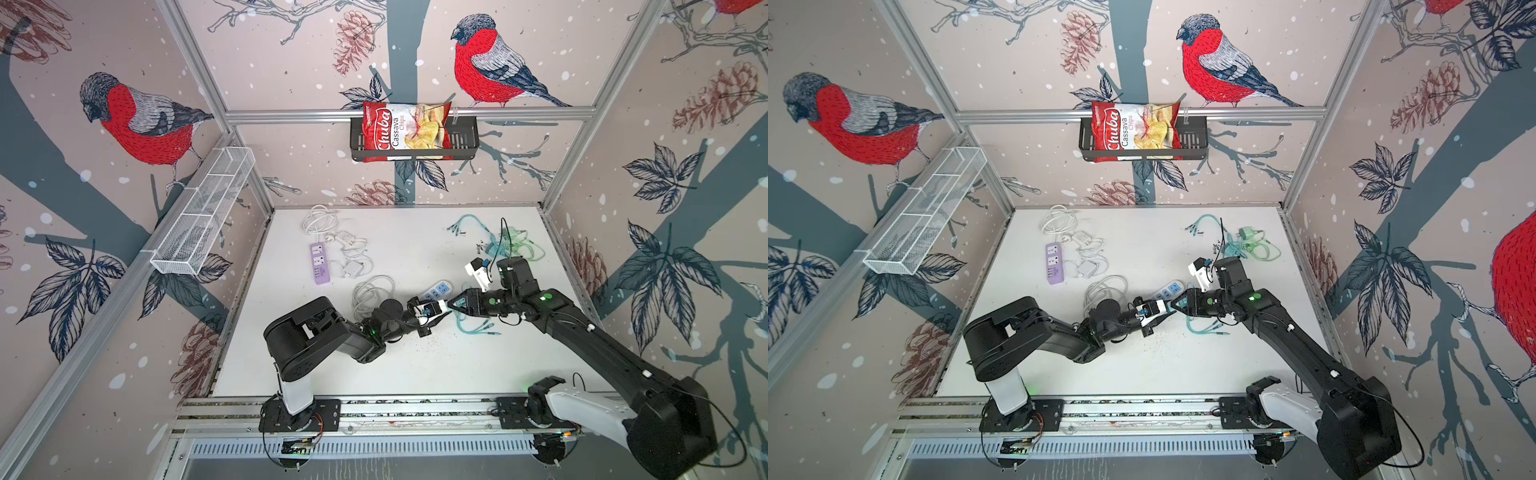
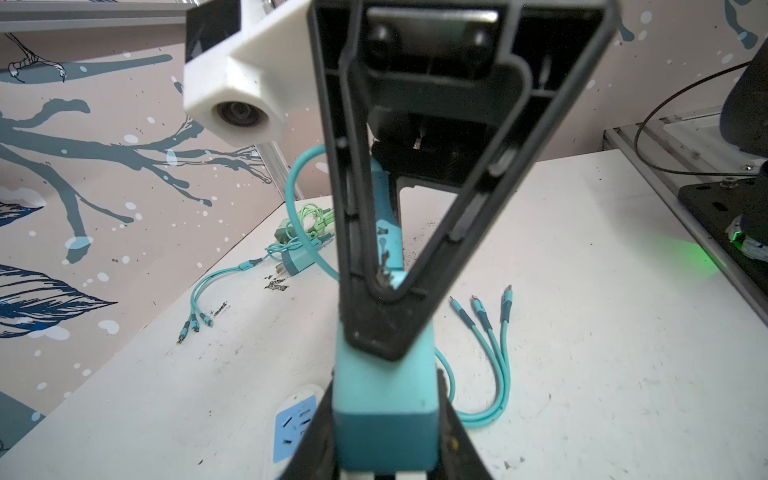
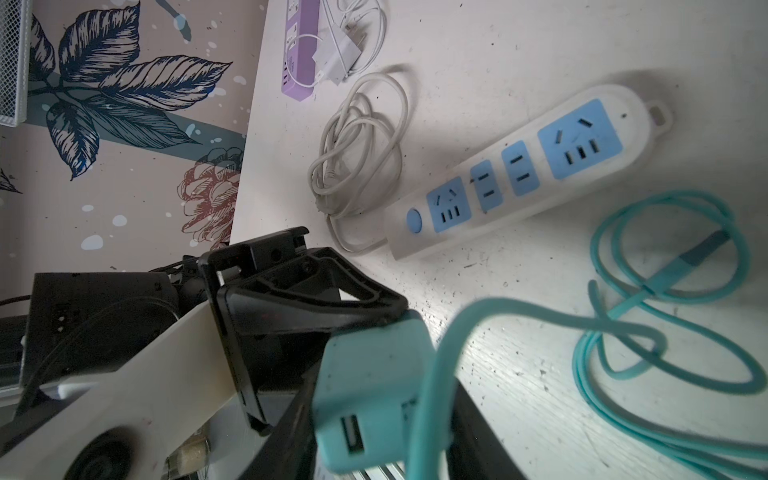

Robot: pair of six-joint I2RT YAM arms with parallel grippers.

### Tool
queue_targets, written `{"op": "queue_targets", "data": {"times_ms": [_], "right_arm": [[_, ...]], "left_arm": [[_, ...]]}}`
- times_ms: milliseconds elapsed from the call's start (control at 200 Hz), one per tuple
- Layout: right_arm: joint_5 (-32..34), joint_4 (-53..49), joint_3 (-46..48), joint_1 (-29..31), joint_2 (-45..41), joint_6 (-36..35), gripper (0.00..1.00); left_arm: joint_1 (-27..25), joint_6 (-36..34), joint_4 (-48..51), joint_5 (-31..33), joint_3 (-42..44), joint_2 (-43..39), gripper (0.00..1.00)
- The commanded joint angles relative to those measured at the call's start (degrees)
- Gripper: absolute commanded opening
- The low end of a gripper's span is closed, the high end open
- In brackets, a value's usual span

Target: Insert the plug

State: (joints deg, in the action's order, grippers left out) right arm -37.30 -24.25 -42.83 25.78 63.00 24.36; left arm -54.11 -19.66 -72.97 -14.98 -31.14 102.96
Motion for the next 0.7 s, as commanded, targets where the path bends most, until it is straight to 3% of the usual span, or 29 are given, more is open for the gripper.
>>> {"op": "queue_targets", "data": {"times_ms": [0, 150, 330, 510, 695], "right_arm": [[-0.8, 0.0, 0.0, 0.3, 0.0, -0.2, 0.29], [2.1, -1.0, -1.0, 0.2, 0.1, -0.2, 0.27], [5.3, -3.4, -4.6, -1.0, 1.6, -0.1, 0.24], [16.2, -8.7, -9.5, -2.1, 5.0, -1.7, 0.24], [24.6, -12.6, -12.8, -5.8, 8.5, -3.3, 0.24]], "left_arm": [[0.1, 1.0, -5.9, 2.9, -0.2, 0.5, 0.34], [0.1, 2.6, -10.0, 4.1, 1.3, 0.7, 0.63], [0.1, 4.4, -10.2, 4.2, 2.2, -0.1, 0.86], [0.1, 4.4, -6.3, 8.0, 4.5, -3.8, 0.92], [0.1, 6.4, 11.1, 15.7, 5.3, -13.4, 0.94]]}}
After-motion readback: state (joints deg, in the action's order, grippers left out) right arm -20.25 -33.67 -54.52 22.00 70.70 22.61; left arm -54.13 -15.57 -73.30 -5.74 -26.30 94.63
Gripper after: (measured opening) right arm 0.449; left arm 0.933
